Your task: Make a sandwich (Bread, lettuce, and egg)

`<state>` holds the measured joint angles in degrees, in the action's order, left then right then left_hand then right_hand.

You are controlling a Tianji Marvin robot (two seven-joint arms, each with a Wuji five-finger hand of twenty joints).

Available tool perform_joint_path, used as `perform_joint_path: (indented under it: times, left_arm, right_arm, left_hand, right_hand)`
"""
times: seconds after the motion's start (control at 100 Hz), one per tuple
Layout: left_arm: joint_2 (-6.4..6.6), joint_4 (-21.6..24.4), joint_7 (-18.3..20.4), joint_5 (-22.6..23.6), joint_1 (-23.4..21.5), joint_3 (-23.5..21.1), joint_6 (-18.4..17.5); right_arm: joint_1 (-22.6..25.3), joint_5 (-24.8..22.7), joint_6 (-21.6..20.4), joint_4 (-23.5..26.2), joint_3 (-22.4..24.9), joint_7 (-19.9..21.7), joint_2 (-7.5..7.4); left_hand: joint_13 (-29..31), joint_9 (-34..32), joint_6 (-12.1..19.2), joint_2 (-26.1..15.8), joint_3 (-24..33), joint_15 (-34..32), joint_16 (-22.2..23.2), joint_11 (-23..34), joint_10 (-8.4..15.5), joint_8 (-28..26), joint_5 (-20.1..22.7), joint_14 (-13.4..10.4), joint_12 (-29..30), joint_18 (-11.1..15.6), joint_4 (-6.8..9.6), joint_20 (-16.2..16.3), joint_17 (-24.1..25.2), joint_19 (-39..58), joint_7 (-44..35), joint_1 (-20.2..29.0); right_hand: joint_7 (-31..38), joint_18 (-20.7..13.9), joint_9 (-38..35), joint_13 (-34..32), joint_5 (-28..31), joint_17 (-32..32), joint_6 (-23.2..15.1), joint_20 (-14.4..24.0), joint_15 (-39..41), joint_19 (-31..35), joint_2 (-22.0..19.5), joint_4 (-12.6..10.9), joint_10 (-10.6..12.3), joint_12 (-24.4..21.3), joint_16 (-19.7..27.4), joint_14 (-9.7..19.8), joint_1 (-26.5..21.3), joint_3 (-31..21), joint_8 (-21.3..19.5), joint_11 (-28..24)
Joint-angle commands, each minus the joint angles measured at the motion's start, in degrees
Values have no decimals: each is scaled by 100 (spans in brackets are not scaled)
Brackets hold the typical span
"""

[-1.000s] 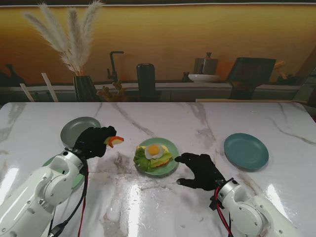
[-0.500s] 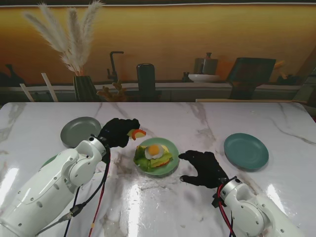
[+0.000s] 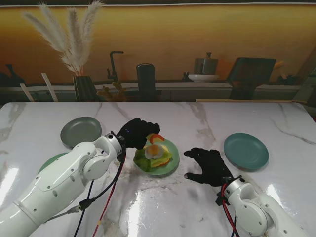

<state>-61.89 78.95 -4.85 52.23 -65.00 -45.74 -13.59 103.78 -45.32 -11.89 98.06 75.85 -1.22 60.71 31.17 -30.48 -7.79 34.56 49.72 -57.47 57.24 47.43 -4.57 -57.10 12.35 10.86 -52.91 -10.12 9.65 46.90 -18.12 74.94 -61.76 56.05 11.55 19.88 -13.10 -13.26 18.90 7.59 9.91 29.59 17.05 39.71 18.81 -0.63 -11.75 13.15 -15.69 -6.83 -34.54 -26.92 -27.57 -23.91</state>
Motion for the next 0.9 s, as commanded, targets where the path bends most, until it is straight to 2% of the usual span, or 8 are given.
perform_joint_path:
  times: [0.0, 0.34, 0.56, 0.89]
  left_arm:
    - [-71, -96, -80, 41, 182, 88, -34]
    - [-161, -838, -393, 57, 870, 822, -234]
    - [-197, -1015, -430, -64, 951, 988, -342]
    - [-152, -1140, -328, -58, 1018, 1172, -708]
  right_arm:
    - [43, -15, -2, 34, 3, -17, 100]
    - [73, -27, -23, 35, 59, -27, 101]
    - [75, -12, -15, 36, 84, 6, 99]
    - [69, 35, -78, 35, 84, 21, 99]
  left_hand:
    - [45, -47, 63, -196, -60, -123, 180, 294, -33, -45, 84, 79, -37, -43, 86, 81, 62, 28, -135, 438]
    - [-35, 24, 67, -228, -116, -132, 179, 285, -29, -66, 22, 81, -61, -22, 96, 119, 143, 10, -159, 424]
    - [-59, 31, 85, -219, -159, -117, 166, 270, -19, -67, 20, 86, -60, -31, 100, 127, 191, -22, -169, 395]
    - [-125, 84, 95, -181, -148, 135, 147, 108, -30, -6, 30, 171, 64, -101, 153, 92, 327, -199, -114, 281]
  right_hand:
    - [42, 41, 29, 220, 84, 94, -57, 77, 48, -141, -173, 115, 20, 43, -49, 128, -171, 107, 25, -72]
    - [56, 34, 24, 224, 105, 101, -42, 75, 51, -158, -183, 112, 24, 39, -46, 123, -185, 109, 17, -67]
    - [60, 31, 24, 225, 114, 97, -38, 73, 61, -171, -200, 109, 26, 41, -47, 132, -208, 108, 15, -69]
    - [66, 7, 15, 227, 119, 87, -48, 96, 64, -145, -222, 105, 32, 42, -43, 139, -235, 135, 13, -72]
